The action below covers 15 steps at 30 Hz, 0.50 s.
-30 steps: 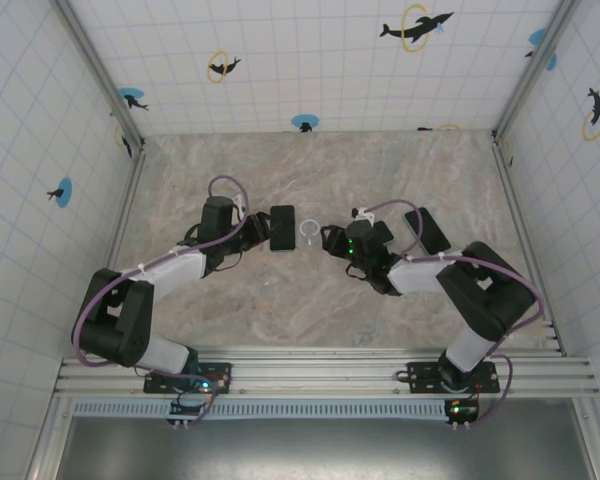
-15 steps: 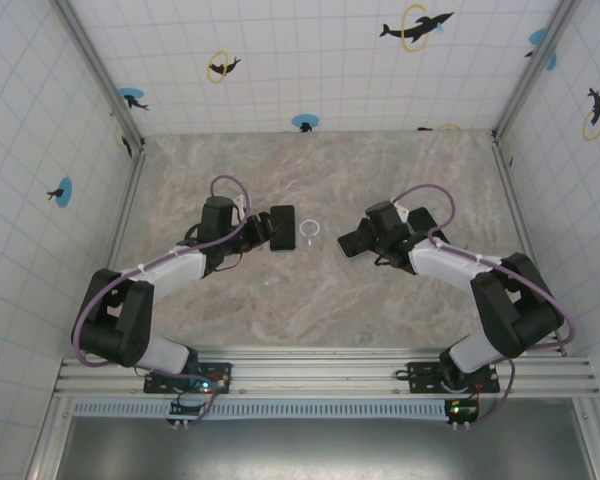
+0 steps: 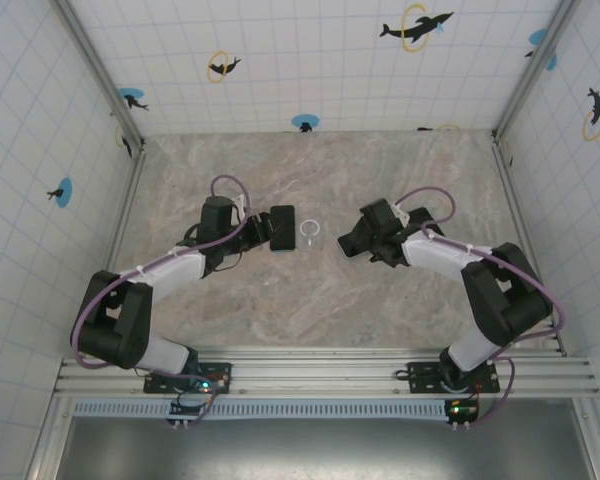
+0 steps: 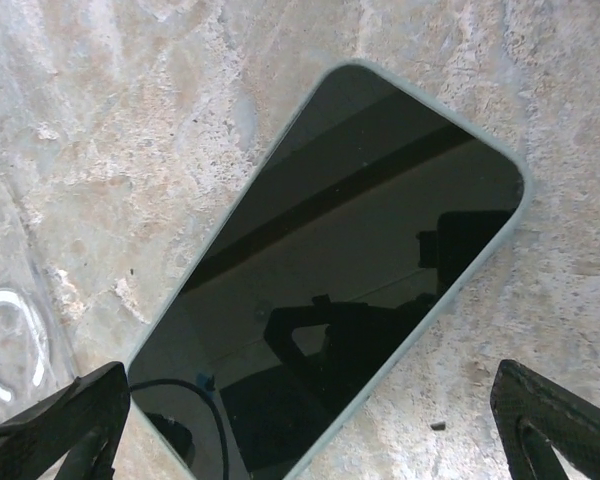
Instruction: Take the phone out of the phone case
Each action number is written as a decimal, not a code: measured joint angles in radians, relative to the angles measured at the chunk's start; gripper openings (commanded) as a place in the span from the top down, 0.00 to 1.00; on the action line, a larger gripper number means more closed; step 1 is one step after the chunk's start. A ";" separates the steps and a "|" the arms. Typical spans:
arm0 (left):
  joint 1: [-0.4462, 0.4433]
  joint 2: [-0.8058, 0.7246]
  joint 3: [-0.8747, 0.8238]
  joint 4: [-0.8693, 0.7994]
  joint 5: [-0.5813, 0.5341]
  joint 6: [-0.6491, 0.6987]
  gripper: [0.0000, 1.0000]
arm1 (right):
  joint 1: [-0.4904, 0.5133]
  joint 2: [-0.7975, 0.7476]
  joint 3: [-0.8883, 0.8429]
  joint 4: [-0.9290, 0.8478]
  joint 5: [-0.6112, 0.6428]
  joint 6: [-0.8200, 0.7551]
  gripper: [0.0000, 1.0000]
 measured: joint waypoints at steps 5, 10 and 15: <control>0.000 -0.006 0.000 0.000 0.000 0.000 0.21 | 0.006 0.062 0.036 -0.002 -0.018 0.024 0.05; 0.000 -0.014 0.000 0.000 0.000 0.000 0.21 | 0.012 0.098 0.066 -0.003 -0.033 0.034 0.05; 0.000 -0.022 -0.001 -0.002 0.000 0.000 0.21 | 0.014 0.147 0.130 -0.046 -0.030 0.055 0.06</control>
